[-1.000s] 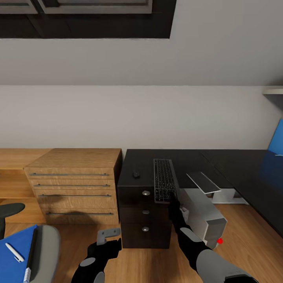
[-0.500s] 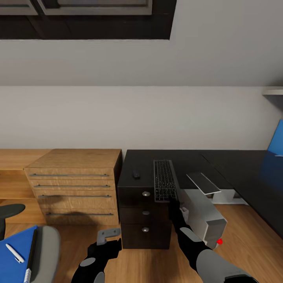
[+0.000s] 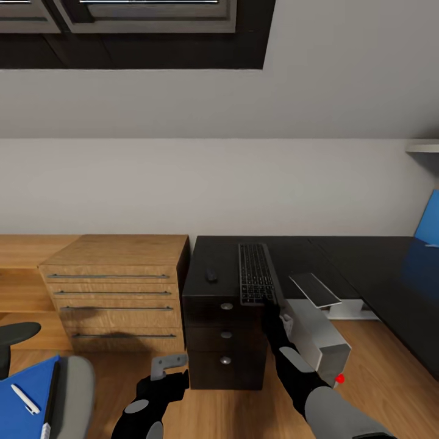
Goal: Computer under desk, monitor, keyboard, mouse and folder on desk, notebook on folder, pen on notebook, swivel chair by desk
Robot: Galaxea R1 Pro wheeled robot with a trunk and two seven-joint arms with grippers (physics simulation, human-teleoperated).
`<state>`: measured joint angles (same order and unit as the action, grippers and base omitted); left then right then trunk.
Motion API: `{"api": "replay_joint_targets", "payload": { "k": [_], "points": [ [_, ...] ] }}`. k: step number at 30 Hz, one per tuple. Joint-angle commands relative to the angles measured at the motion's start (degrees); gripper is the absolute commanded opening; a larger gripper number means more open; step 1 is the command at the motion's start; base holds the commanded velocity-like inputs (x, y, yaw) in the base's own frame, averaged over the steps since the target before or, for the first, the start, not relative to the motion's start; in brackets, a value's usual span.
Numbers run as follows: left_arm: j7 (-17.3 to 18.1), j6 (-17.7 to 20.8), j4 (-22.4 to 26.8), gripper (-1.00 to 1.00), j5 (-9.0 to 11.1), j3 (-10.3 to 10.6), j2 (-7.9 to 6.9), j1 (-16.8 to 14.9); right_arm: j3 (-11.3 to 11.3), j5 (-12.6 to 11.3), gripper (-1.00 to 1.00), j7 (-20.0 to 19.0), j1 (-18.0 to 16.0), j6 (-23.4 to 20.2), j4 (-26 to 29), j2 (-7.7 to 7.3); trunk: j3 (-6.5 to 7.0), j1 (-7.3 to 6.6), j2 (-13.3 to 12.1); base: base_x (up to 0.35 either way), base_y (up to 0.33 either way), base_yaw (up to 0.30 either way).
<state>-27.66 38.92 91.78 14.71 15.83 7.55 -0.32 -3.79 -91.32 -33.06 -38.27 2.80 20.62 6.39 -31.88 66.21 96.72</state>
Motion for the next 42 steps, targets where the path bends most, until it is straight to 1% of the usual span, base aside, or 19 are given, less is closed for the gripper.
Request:
{"api": "replay_joint_targets", "payload": {
  "k": [1, 4, 5, 6, 7, 8, 9, 11, 12, 13, 15, 16, 17, 22, 24, 27, 42],
  "points": [
    [-0.5, 0.1, 0.0, 1.0, 0.6, 0.1, 0.0, 0.0, -0.4, -0.7, -1.0, -0.4, 0.3, 0.2, 0.6, -0.02, 0.13, -0.23, -0.4, 0.0, 0.0, 0.0],
    [-0.6, 0.1, 0.0, 1.0, 0.6, 0.1, 0.0, 0.0, -0.4, -0.7, -1.0, 0.3, 2.1, 0.2, 4.5, 0.01, 0.66, -0.89, -1.6, -0.084, -0.068, 0.0],
    [-0.6, 0.1, 0.0, 1.0, 0.6, 0.1, -0.01, 0.0, -0.4, -0.7, -1.0, 1.9, 3.3, 0.3, 7.2, 0.01, 0.84, -1.11, -2.0, -0.19, -0.155, 0.0],
    [-0.6, 0.1, 0.0, 1.0, 0.6, 0.1, -0.01, 0.0, -0.4, -0.7, -1.0, 3.6, 4.2, 0.3, 9.6, -0.01, 1.02, -1.33, -2.4, -0.213, -0.175, 0.0],
    [-0.6, 0.1, 0.0, 1.0, 0.6, 0.1, 0.0, 0.0, -0.4, -0.6, -1.0, 7.7, 7.0, 0.4, 15.8, -0.05, 1.2, -1.55, -2.8, -0.238, -0.196, 0.0],
    [-0.6, 0.1, 0.0, 1.0, 0.6, 0.1, -0.01, 0.0, -0.4, -0.5, -1.0, 10.2, 8.7, 0.4, 19.4, -0.05, 1.38, -1.77, -3.2, -0.244, -0.201, 0.0],
    [-0.6, 0.1, 0.0, 1.0, 0.6, 0.1, -0.01, 0.0, -0.4, -0.4, -1.0, 11.5, 9.6, 0.4, 21.3, -0.06, 1.56, -1.99, -3.6, -0.246, -0.203, 0.0],
    [-0.6, 0.1, 0.0, 1.0, 0.6, 0.1, 0.0, 0.0, -0.4, 0.1, -1.0, 17.5, 13.1, 0.4, 29.3, -0.06, 1.92, -2.43, -4.4, -0.25, -0.207, 0.0],
    [-0.6, 0.1, -0.1, 1.0, 0.6, 0.1, 0.0, 0.0, -0.4, 0.2, -1.0, 19.1, 13.9, 0.4, 31.2, -0.06, 2.1, -2.64, -4.8, -0.252, -0.209, 0.0],
    [-0.6, 0.1, -0.1, 1.0, 0.6, 0.1, 0.0, 0.0, -0.4, 0.4, -1.0, 22.0, 15.4, 0.3, 34.6, -0.06, 2.28, -2.86, -5.2, -0.253, -0.21, 0.0],
    [-0.6, 0.1, -0.1, 1.0, 0.6, 0.1, 0.0, 0.0, -0.4, 0.5, -1.0, 25.1, 17.2, 0.2, 38.7, -0.02, 2.64, -3.3, -6.0, -0.254, -0.21, 0.0],
    [-0.6, 0.1, -0.1, 1.0, 0.6, 0.1, 0.0, 0.0, -0.4, 0.5, -1.0, 25.7, 17.7, 0.2, 39.8, -0.01, 2.82, -3.52, -6.4, -0.255, -0.211, 0.0],
    [-0.6, 0.1, -0.1, 1.0, 0.6, 0.1, 0.01, 0.0, -0.4, 0.5, -1.0, 26.8, 19.4, 0.1, 42.9, 0.01, 3.0, -3.74, -6.8, -0.255, -0.211, 0.0],
    [-0.6, 0.1, -0.1, 1.0, 0.6, 0.1, -0.05, 0.0, -0.4, 0.6, -1.0, 27.2, 20.1, 0.0, 44.3, -0.26, 3.9, -4.84, -8.8, -0.257, -0.211, 0.0],
    [-0.6, 0.1, -0.1, 1.0, 0.6, 0.1, -0.05, 0.0, -0.4, 0.6, -1.0, 27.2, 20.2, 0.0, 44.5, -0.93, 4.26, -5.28, -9.6, -0.272, -0.191, 0.0],
    [-0.6, 0.1, -0.1, 1.0, 0.6, 0.1, -0.07, 0.0, -0.4, 0.6, -1.0, 27.2, 20.2, 0.0, 44.6, -1.47, 4.79, -5.94, -10.8, -0.282, -0.175, 0.0],
    [-0.6, 0.1, -0.1, 1.0, 0.6, 0.1, -0.08, 0.0, -0.4, 0.6, -1.0, 27.1, 20.3, 0.4, 44.5, -1.54, 7.49, -9.23, -16.8, -0.294, -0.171, 0.0]
  ]
}}
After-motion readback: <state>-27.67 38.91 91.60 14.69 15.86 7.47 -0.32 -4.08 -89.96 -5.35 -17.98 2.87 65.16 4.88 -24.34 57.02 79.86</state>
